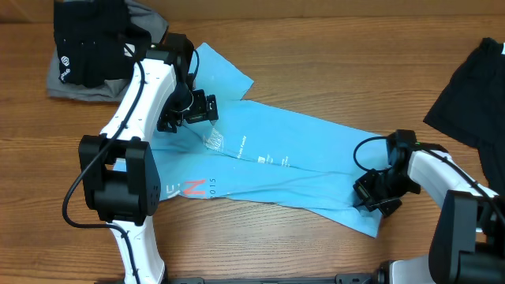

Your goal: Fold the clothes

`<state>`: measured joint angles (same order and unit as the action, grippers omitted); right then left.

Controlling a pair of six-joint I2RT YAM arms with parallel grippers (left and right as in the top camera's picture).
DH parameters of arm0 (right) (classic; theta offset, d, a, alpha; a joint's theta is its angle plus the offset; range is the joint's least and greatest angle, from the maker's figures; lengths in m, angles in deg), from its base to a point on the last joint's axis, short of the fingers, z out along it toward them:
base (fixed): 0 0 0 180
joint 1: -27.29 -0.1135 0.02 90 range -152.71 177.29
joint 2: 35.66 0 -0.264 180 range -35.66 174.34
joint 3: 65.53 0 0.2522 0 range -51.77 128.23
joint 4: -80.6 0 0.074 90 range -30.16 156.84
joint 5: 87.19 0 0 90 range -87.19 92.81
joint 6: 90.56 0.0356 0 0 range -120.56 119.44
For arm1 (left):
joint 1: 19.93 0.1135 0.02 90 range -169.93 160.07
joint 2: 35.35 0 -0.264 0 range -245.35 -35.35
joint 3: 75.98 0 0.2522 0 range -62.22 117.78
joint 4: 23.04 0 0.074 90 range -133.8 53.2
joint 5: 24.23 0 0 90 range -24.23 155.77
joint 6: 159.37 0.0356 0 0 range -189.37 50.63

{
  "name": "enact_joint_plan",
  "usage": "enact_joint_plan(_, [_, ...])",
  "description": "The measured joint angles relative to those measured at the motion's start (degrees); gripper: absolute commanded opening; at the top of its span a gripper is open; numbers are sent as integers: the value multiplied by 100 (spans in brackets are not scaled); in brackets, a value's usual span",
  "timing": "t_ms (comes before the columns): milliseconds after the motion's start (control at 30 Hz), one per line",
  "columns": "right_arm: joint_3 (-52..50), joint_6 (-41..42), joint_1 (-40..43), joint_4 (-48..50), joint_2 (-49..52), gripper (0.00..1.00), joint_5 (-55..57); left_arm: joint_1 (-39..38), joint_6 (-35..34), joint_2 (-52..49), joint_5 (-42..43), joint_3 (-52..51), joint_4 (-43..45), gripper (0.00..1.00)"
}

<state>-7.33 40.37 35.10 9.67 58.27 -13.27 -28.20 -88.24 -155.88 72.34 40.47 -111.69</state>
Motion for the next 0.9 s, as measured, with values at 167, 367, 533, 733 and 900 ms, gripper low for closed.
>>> enact_joint_plan(167, [11,22,535,-282,22,4,249,0,0,0,0,0,2,100])
enact_joint_plan(367, [286,-195,1349,-616,103,4,807,0,0,0,0,0,107,100])
enact_joint_plan(533, [649,-466,1825,-741,107,4,1014,0,4,0,17,0,254,100])
enact_joint_plan(733, [975,-859,1915,-1095,107,4,1078,-74,232,0,326,0,1099,100])
enact_joint_plan(900, [1567,-1034,1915,-1611,107,8,1029,-227,258,0,413,0,1856,100])
